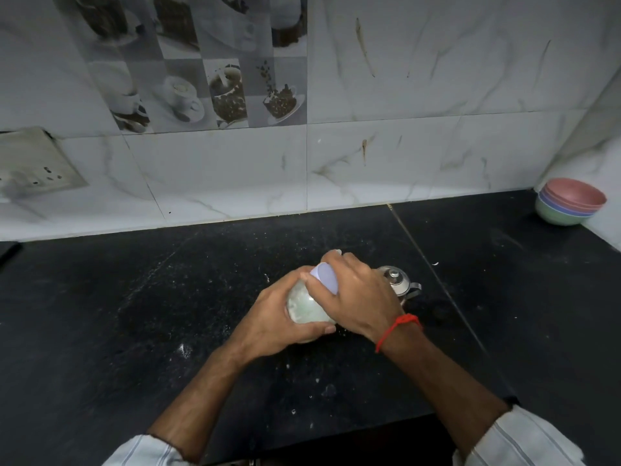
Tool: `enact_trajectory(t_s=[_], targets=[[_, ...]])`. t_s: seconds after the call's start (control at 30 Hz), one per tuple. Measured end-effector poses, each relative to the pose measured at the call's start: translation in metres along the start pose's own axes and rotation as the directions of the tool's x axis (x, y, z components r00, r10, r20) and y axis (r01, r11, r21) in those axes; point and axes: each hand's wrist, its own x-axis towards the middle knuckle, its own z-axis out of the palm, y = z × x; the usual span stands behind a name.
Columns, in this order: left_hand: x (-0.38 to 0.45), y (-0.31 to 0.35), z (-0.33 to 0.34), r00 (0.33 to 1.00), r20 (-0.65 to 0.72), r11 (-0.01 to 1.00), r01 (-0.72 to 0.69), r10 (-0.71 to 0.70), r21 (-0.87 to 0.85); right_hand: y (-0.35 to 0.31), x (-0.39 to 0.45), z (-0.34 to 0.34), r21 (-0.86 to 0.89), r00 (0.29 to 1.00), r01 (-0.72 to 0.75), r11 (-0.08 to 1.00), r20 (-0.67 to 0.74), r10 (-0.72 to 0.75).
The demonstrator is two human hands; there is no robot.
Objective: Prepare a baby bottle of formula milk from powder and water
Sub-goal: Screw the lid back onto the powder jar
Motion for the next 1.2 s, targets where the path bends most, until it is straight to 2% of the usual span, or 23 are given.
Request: enact_trajectory(t_s=[0.07, 0.1, 0.17, 0.23, 0.3, 0.4, 0.47, 0.7, 0.87, 1.0, 1.07, 1.2], targets=[[-0.003, -0.001, -0.001, 1.000, 0.008, 0.999, 0.021, -0.021, -0.032, -0.006, 0.002, 0.001, -0.007, 0.990, -0.085, 0.996, 0.115, 0.085], [-0.005, -0.002, -0.003, 0.999, 0.011, 0.997, 0.041, -0.041, -0.063, -0.005, 0.003, -0.003, 0.032, 0.985, -0.058, 0.998, 0.166, 0.052], [-0.007, -0.007, -0.011, 0.996, 0.055, 0.982, 0.082, -0.074, -0.171, 0.001, 0.002, -0.018, 0.117, 0.963, 0.123, 0.985, 0.224, -0.147], [-0.008, -0.009, -0.022, 0.983, 0.174, 0.963, 0.105, -0.062, -0.250, 0.010, 0.001, -0.026, 0.104, 0.900, 0.376, 0.921, 0.195, -0.389], [-0.009, -0.007, -0.027, 0.955, 0.294, 0.955, 0.117, -0.034, -0.271, 0.015, 0.003, -0.026, 0.105, 0.833, 0.520, 0.848, 0.157, -0.531], [-0.008, -0.001, -0.025, 0.926, 0.377, 0.958, 0.108, -0.001, -0.265, 0.018, 0.007, -0.021, 0.098, 0.760, 0.632, 0.769, 0.121, -0.639], [-0.007, -0.003, -0.021, 0.927, 0.374, 0.962, 0.097, 0.005, -0.254, 0.021, 0.008, -0.021, 0.079, 0.751, 0.649, 0.756, 0.086, -0.654], [-0.012, -0.003, -0.006, 0.975, 0.220, 0.992, 0.036, -0.008, -0.122, 0.028, 0.001, -0.008, 0.004, 0.824, 0.566, 0.824, 0.034, -0.566], [-0.012, -0.010, 0.010, 0.990, 0.128, 0.998, 0.057, -0.054, -0.022, 0.033, -0.004, 0.008, -0.022, 0.915, 0.399, 0.917, 0.071, -0.396], [-0.005, -0.025, 0.023, 0.994, 0.020, 0.991, 0.109, -0.108, -0.080, 0.028, 0.002, 0.018, -0.096, 0.965, 0.227, 0.969, 0.156, -0.210], [0.002, -0.035, 0.030, 0.983, -0.099, 0.982, 0.145, -0.157, -0.121, 0.028, 0.003, 0.026, -0.034, 0.984, 0.128, 0.991, 0.133, -0.122], [0.016, -0.060, 0.039, 0.911, -0.306, 0.961, 0.263, -0.276, -0.085, 0.035, -0.001, 0.037, 0.020, 0.999, -0.012, 1.000, 0.052, 0.011]])
